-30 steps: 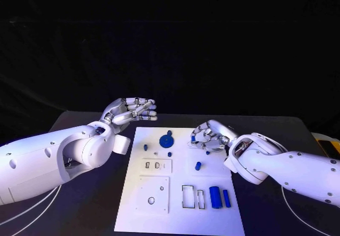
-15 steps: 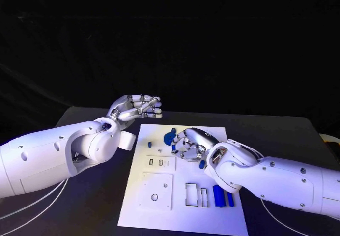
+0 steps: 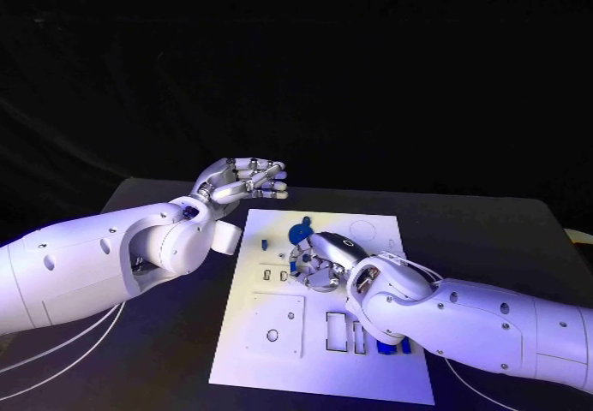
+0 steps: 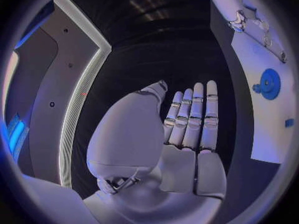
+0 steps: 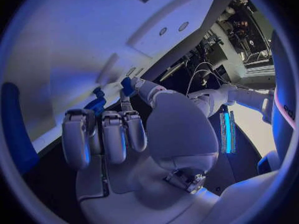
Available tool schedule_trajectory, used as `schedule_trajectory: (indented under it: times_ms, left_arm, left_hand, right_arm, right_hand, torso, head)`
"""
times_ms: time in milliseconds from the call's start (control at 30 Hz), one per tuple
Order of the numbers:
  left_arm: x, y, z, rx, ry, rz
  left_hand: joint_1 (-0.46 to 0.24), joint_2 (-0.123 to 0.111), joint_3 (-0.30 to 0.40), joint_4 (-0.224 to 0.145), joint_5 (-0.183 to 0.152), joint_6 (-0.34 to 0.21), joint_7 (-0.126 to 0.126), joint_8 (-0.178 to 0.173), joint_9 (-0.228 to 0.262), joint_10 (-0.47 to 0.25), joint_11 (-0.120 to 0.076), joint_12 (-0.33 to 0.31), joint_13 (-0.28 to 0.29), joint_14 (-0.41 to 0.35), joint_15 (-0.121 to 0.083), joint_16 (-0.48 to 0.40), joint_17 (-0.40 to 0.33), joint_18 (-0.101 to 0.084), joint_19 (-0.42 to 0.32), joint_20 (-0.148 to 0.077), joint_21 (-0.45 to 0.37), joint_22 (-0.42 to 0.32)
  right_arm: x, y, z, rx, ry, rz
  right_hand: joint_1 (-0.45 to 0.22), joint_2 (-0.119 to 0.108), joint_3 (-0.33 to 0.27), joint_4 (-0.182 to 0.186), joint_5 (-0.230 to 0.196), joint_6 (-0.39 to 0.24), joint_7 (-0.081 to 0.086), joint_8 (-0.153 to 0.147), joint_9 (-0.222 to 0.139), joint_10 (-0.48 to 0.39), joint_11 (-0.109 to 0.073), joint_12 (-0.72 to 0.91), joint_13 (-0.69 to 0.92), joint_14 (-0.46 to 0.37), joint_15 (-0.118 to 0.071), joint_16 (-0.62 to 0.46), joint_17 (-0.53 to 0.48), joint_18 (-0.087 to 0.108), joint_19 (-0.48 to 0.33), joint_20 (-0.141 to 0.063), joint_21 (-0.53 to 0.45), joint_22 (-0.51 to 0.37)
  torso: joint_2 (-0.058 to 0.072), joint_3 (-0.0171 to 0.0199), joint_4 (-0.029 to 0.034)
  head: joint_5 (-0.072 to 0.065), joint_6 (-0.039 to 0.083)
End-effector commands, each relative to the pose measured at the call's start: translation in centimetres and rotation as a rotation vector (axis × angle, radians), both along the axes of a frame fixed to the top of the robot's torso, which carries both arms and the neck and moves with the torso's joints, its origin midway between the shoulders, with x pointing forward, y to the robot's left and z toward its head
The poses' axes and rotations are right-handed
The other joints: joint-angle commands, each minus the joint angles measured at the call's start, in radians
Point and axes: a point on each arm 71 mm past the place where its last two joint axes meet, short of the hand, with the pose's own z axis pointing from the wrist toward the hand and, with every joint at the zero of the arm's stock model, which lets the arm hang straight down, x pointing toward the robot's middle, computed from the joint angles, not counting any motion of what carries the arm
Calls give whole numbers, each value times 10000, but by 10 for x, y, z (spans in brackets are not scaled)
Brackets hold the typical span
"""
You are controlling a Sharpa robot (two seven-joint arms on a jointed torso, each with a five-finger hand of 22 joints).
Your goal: Assemble the parts on the task board
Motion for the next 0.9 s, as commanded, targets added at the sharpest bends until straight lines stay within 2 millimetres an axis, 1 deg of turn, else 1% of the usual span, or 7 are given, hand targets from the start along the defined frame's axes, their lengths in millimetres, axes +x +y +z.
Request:
schedule_trajectory:
  times_ms: [33, 233, 367, 433, 767, 900]
  left_arm:
    - [-1, -3, 1, -110, -53, -214]
    - [-1, -3, 1, -112, -49, -225]
    - [-1, -3, 1, -110, -46, -223]
    - [-1, -3, 1, -109, -46, -222]
    - [-1, -3, 1, -111, -44, -229]
    - [-1, -3, 1, -106, -42, -217]
  left_hand:
    - [29, -86, 51, 5, -30, -57, 318, -55, -17, 3, 51, -39, 15, -29, 21, -37, 12, 127, -19, 49, -65, -17]
    - [29, -86, 51, 5, -30, -57, 318, -55, -17, 3, 51, -39, 15, -29, 21, -37, 12, 127, -19, 49, -65, -17]
    - [29, -86, 51, 5, -30, -57, 318, -55, -17, 3, 51, -39, 15, -29, 21, -37, 12, 127, -19, 49, -65, -17]
    - [29, -86, 51, 5, -30, -57, 318, -55, -17, 3, 51, -39, 15, -29, 21, -37, 12, 127, -19, 49, -65, -17]
    - [29, -86, 51, 5, -30, -57, 318, -55, -17, 3, 51, -39, 15, -29, 21, -37, 12, 127, -19, 49, -65, -17]
    - [29, -86, 51, 5, -30, -57, 318, -55, -17, 3, 51, -39, 15, -29, 21, -37, 12, 127, -19, 49, -65, -17]
  right_arm:
    - [-2, 4, -1, -402, -238, 220]
    - [-3, 6, -4, -526, -206, 297]
    - [-3, 6, -6, -637, -157, 310]
    - [-3, 6, -7, -679, -131, 329]
    - [-4, 7, -11, -926, -39, 427]
    - [-3, 6, -12, -975, -30, 412]
  right_hand:
    - [-56, -10, 10, -6, 20, 165, -96, 132, 270, 263, 0, -37, 1687, 1041, -16, 62, 2624, -61, 241, -63, -27, 1718]
    - [-89, -53, -4, -13, 17, 164, -96, 139, 276, 262, 1, -38, 1686, 1040, -15, 61, 2620, -60, 240, -61, -30, 1717]
    - [-113, -83, -14, -17, 16, 164, -96, 143, 279, 261, 1, -40, 1684, 1038, -14, 59, 2613, -58, 236, -60, -36, 1713]
    - [-123, -98, -19, -19, 15, 164, -97, 145, 281, 257, 1, -44, 1680, 1037, -14, 57, 2606, -60, 242, -60, -29, 1720]
    - [-280, -297, -105, -27, -7, 132, -82, 145, 286, 250, 12, -53, 1672, 1034, -7, 53, 2593, -52, 224, -54, -59, 1701]
    - [-347, -362, -146, -14, -48, 113, -73, 138, 284, 245, 20, -59, 1667, 1032, 0, 50, 2581, -51, 221, -50, -66, 1699]
  torso:
    - [-10, -4, 0]
    - [-6, 3, 1]
    - [-16, -5, -16]
    - [-16, -6, -15]
    - [-9, 2, -10]
    - [-12, -3, -18]
  head:
    - [30, -38]
    - [88, -79]
    - [104, -94]
    - [109, -98]
    - [144, -122]
    - [158, -136]
